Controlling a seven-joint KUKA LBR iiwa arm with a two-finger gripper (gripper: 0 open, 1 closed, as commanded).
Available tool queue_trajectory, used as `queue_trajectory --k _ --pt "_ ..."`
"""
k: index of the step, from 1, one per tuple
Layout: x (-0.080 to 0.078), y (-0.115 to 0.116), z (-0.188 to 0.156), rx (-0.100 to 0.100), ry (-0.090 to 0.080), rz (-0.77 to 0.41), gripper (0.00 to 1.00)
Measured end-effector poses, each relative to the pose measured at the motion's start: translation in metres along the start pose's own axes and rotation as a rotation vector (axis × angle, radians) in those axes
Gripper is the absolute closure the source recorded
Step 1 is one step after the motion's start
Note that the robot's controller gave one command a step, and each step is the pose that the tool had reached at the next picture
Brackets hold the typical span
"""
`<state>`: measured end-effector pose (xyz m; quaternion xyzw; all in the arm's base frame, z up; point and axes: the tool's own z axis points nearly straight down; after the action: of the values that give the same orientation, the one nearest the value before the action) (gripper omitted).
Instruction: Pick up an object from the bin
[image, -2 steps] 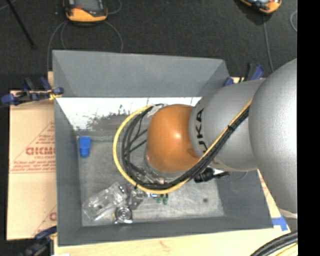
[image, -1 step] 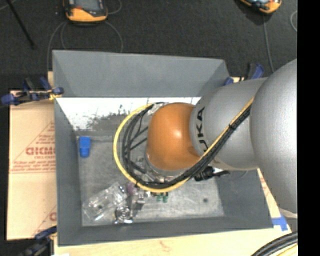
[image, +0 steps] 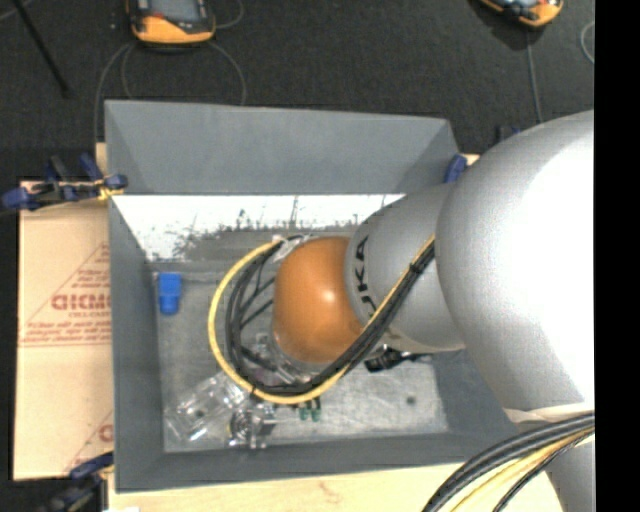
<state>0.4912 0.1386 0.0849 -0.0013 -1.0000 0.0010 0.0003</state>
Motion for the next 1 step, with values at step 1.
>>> queue_trajectory --k 1 --pt "0.0086 0.0198 0.0097 -0.001 -0.019 0.050 0.00"
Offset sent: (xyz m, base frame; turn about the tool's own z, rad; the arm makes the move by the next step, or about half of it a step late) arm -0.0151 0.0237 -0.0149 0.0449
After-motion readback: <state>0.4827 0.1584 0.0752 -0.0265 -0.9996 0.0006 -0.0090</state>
